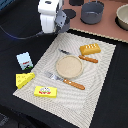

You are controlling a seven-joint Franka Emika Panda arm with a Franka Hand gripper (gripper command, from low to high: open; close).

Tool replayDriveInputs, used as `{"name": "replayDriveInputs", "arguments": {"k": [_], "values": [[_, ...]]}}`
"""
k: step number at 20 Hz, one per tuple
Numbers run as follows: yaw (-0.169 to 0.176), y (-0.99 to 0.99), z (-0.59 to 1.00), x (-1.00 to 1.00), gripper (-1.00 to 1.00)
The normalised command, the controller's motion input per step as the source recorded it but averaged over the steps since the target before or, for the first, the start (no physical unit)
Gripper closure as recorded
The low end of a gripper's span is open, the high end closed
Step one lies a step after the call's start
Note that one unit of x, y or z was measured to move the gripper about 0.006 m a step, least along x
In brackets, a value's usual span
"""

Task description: Interact with the objects in diverse but meaningful ways.

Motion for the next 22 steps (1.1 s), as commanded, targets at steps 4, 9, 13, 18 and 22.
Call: {"name": "replayDriveInputs", "arguments": {"k": [4, 9, 13, 18, 22], "values": [[0.0, -0.31, -0.09, -0.19, 1.0], [0.0, -0.25, -0.08, -0.21, 1.0], [0.0, -0.17, -0.11, -0.3, 1.0], [0.0, -0.1, -0.18, -0.42, 1.0], [0.0, -0.09, -0.22, -0.48, 1.0]]}}
